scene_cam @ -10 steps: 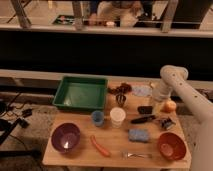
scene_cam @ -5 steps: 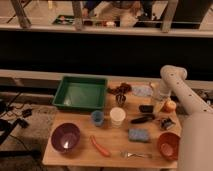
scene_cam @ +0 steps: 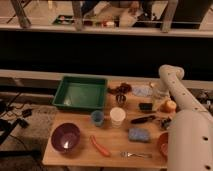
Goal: Wipe table surface with eraser
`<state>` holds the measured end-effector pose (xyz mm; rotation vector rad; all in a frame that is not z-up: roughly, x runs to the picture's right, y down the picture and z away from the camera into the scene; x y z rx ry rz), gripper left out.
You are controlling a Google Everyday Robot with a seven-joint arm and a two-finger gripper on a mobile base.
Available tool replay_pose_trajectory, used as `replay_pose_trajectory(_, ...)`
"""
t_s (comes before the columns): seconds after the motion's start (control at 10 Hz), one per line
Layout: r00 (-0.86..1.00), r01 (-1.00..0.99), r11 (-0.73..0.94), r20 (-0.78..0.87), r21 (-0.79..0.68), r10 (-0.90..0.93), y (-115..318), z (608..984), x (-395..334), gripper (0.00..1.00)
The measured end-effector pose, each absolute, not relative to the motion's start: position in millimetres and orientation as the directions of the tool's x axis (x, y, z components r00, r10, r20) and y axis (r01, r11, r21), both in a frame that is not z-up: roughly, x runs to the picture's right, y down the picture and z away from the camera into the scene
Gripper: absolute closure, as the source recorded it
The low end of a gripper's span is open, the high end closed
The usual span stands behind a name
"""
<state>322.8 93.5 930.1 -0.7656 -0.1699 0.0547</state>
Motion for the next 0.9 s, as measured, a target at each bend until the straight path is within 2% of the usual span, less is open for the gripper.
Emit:
replay_pose_trajectory(0.3, 0.984, 0.022, 0.739, 0.146, -0.674, 0.104, 82.6, 933.8, 308.7, 1.00)
replay_pose_trajectory(0.9, 0.971, 0.058, 0.736, 0.208, -0.675, 0.114, 91.6, 919.7, 280.5, 1.00)
